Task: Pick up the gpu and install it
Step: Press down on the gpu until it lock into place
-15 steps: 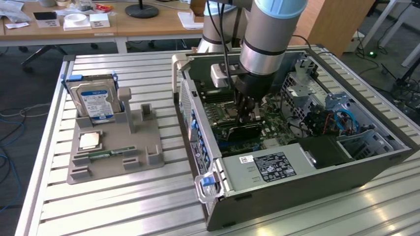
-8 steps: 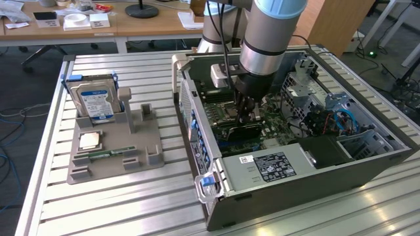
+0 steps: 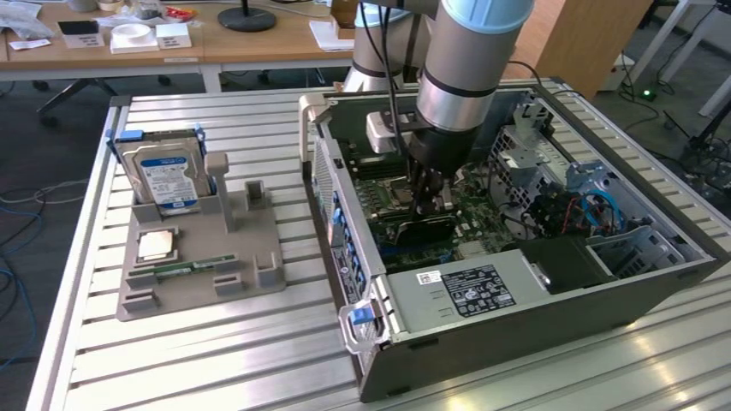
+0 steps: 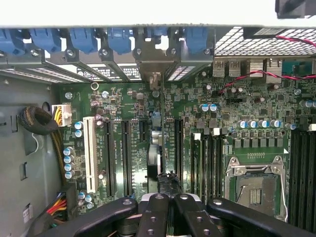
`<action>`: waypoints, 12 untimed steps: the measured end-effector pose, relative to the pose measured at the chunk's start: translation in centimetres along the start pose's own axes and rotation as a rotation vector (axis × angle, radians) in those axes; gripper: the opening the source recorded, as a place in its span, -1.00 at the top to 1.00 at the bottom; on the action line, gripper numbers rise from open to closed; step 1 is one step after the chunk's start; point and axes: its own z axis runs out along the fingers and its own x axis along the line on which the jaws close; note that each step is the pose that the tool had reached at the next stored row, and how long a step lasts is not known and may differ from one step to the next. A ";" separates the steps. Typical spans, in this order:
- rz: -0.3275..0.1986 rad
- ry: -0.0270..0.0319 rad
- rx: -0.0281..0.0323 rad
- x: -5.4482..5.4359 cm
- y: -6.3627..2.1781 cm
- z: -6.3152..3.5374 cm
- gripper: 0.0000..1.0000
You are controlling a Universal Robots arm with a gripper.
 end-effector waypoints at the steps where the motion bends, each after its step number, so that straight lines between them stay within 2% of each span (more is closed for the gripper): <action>1: 0.000 -0.0002 0.0001 0.0 0.00 0.01 0.79; 12: 0.000 0.0000 0.0001 0.0 0.04 0.10 0.79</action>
